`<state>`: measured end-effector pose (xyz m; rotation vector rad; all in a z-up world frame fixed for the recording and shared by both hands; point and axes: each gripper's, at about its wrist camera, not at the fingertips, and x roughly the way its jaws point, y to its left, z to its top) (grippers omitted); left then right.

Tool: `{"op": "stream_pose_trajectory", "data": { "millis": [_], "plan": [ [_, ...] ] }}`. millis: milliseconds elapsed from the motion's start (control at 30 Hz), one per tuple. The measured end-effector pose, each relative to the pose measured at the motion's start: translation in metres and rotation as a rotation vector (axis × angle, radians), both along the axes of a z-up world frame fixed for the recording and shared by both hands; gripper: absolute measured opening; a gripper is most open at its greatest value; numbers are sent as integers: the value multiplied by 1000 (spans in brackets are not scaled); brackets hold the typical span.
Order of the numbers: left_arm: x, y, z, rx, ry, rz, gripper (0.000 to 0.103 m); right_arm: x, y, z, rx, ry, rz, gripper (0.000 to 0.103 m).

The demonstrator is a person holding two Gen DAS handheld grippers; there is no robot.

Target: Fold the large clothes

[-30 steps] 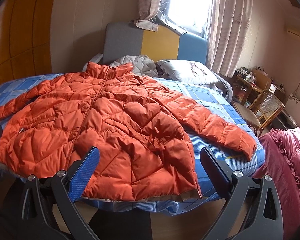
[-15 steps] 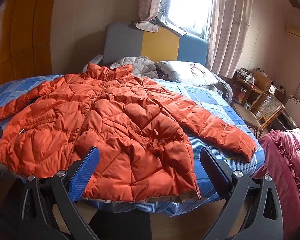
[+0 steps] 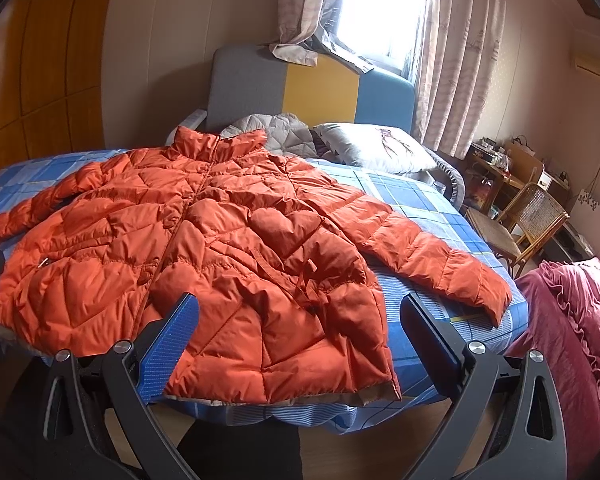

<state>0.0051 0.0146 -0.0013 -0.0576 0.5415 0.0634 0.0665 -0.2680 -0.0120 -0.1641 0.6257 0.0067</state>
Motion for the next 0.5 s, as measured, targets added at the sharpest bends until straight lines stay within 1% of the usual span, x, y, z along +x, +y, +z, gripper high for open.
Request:
{"op": "stream_pose_trajectory", "data": {
  "millis": [333,500],
  "plan": [
    [0,2,0,-3,2,7,101,0,0,0,-3,3,-2,100],
    [4,6,-5,-11,16,15,101,2,-5,-6,-6,14,-10,100]
  ]
}}
